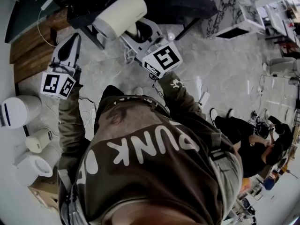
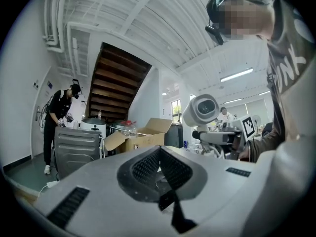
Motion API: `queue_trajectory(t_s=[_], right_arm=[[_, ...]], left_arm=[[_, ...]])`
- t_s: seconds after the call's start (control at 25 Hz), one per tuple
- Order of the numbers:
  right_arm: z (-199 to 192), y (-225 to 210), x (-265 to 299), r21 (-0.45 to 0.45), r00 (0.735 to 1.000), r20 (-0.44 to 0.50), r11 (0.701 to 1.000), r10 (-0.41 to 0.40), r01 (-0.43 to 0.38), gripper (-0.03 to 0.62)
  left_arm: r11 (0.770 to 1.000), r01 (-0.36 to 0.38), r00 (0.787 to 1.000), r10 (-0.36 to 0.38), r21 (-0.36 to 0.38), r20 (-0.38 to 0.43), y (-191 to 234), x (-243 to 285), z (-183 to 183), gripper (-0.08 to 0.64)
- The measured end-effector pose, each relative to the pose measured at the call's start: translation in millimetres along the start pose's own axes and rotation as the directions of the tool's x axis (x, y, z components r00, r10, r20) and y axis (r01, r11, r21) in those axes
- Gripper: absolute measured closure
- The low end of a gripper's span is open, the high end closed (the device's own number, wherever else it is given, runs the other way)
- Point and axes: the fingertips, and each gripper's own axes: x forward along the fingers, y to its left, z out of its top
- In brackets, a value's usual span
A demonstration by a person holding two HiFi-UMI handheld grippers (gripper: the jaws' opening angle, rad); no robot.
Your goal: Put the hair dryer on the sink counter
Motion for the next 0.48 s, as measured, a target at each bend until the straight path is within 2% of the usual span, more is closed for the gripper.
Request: queue_trajectory(t_s=[0.24,0.48], right_arm=[[-13,-18,-6,0.022,1.000,-0.008,1.000,0.002,-0.002,0.422],[-28,-44,26,0.028,1.000,-0.019,1.000,-0.012,0.012,0.422]], left_arm=[[1.000,-0.020,1.000,0.019,-0.006,-0.006,-2,15,-8,0.565],[1.000,-0.008,1.000,0.008,-0.014,-0.011,32,45,-22,0.565]])
